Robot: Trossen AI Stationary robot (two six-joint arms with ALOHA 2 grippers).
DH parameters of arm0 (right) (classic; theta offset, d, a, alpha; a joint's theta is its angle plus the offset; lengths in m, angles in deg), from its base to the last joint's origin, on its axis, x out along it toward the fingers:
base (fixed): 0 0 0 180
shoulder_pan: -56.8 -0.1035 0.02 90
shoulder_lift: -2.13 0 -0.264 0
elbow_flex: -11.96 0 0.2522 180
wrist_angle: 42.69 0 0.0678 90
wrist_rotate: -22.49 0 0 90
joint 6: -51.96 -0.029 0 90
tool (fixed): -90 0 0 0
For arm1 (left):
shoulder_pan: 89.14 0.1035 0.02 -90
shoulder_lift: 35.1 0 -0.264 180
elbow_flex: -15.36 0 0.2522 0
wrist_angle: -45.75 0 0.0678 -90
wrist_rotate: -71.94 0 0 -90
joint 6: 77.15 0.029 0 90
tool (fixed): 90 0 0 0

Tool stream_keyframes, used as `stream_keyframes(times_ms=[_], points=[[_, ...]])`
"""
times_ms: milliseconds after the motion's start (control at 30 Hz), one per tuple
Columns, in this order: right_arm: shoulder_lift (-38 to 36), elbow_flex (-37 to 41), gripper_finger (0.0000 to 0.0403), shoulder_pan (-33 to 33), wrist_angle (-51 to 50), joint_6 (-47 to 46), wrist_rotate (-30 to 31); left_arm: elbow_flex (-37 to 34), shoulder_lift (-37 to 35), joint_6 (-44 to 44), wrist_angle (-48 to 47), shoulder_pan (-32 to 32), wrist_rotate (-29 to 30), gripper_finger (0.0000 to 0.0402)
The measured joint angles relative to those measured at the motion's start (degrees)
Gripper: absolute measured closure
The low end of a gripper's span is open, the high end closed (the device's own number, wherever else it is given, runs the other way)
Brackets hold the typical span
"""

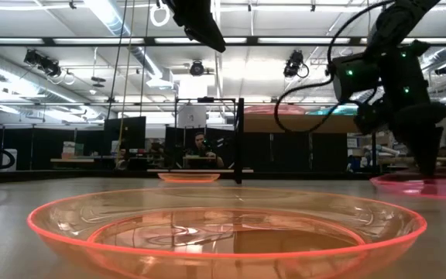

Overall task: Place and stack plates onto a shelf
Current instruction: Stack the pink plate on top of the blue plate on the shelf

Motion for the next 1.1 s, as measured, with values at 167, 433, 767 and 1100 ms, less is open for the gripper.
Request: stream_keyframes(times_ms=[167,433,767,1100], points=[[-0.01,-4.71,0.0397,-0.07,-4.10,1.16,-1.24,0.00,0.00,0.00,0.00,-0.02,0.02,0.0257],[-0.02,-14.36,0.0398,-0.07,-13.31,3.84,-1.48,0.00,0.00,0.00,0.00,-0.01,0.01,0.0257],[-0.04,-29.40,0.0398,-0.04,-24.28,8.07,-0.50,0.00,0.00,0.00,0.00,-0.01,0.02,0.0257],[-0.09,-42.15,0.0398,2.61,-28.78,11.13,7.69,0.00,0.00,0.00,0.00,0.00,0.00,0.0257]])
